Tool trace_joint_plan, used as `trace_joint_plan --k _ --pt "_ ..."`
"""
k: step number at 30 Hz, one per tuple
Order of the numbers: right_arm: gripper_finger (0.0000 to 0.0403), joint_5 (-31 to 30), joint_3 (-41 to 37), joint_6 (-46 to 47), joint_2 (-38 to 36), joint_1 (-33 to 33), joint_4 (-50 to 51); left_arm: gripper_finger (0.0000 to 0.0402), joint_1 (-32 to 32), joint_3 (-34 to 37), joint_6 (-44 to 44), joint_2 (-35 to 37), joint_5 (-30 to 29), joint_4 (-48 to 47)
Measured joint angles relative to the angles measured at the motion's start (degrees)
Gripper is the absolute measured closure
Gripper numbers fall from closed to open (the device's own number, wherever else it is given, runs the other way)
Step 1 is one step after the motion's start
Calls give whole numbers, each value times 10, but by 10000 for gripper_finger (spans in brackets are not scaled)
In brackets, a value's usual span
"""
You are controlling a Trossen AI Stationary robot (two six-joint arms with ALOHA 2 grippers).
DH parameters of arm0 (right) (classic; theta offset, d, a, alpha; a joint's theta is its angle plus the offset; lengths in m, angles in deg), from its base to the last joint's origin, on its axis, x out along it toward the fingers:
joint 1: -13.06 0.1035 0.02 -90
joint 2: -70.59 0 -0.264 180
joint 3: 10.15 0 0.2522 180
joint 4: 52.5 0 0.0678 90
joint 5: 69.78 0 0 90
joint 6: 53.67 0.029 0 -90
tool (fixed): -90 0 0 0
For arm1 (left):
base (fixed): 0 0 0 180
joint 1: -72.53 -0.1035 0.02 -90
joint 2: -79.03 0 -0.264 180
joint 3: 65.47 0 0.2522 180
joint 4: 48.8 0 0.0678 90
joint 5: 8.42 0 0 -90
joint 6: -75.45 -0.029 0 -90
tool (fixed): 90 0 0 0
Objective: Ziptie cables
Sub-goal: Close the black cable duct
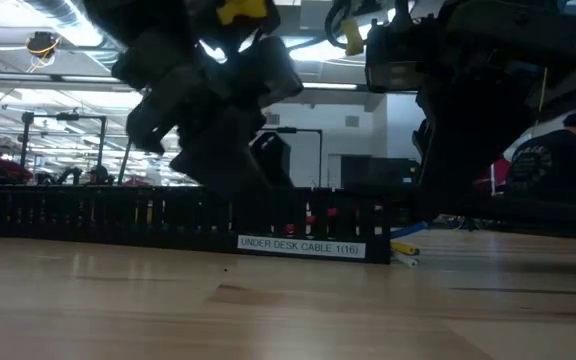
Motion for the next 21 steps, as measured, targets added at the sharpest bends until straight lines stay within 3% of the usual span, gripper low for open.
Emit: trace_joint_plan --k 5,12,21 --pt "183 0 0 0 0 0 -2 123 1 18 7 0 12 29" --pt "183 -6 -1 -3 0 0 -29 175 0 29 35 -27 30 113" --pt "183 -7 -3 -16 0 -3 -37 198 0 29 43 -38 32 130"
